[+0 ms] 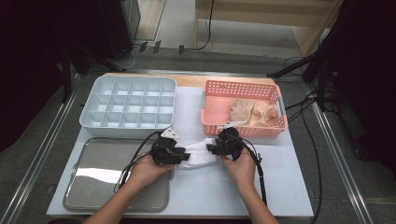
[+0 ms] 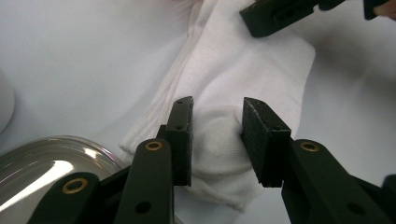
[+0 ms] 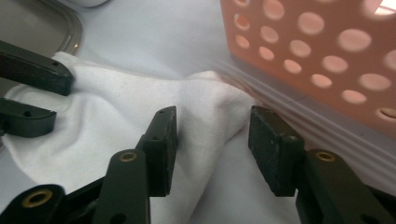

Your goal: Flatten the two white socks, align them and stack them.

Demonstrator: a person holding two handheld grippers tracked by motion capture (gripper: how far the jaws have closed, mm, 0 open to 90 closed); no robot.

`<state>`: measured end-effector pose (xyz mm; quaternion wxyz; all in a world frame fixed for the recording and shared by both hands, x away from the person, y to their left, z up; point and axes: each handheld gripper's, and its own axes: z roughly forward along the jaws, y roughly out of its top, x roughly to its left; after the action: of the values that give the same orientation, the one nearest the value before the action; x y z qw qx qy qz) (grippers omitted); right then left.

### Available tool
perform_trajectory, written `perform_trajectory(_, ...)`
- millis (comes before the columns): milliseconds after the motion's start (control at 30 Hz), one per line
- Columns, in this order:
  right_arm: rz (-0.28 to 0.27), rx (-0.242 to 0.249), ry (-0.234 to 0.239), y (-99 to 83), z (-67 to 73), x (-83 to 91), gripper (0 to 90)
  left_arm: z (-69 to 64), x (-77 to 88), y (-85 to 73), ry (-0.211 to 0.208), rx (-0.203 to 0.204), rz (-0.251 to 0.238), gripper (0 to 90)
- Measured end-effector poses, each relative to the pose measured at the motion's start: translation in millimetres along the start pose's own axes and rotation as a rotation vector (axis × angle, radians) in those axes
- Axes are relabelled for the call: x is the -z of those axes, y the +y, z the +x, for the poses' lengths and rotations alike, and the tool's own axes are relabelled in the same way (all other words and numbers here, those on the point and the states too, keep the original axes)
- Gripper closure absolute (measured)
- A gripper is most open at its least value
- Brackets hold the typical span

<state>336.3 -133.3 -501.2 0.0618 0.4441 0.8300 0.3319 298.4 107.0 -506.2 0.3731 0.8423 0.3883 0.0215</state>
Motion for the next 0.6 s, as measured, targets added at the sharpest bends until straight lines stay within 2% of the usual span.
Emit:
perform_trajectory(133, -0.023, -0.018, 0.011, 2.2, -4.3, 8.7, 60.7, 0.0, -0.1, 0.1, -0.002, 0.003, -0.001, 65.4)
perform_trajectory(300, -0.041, -0.048, 0.022, 3.2, -9.0, 16.1, 82.1, 0.0, -0.1, 0.2, -0.001, 0.002, 0.0, 65.4)
perform_trajectory(433, -0.017, -0.045, 0.022, 2.8, -7.3, 12.0, 84.6, 0.1, -0.2, 0.2, -0.003, 0.002, 0.0, 65.4)
perform_trajectory(500, 0.0, -0.019, 0.014, 2.5, -1.1, 6.2, 84.4, 0.1, -0.1, 0.1, -0.002, 0.002, 0.0, 65.4)
perform_trajectory(600, 0.011, -0.01, 0.022, 2.1, 0.5, 1.3, 75.5, 0.1, -0.2, 0.0, -0.003, 0.0, 0.0, 65.4)
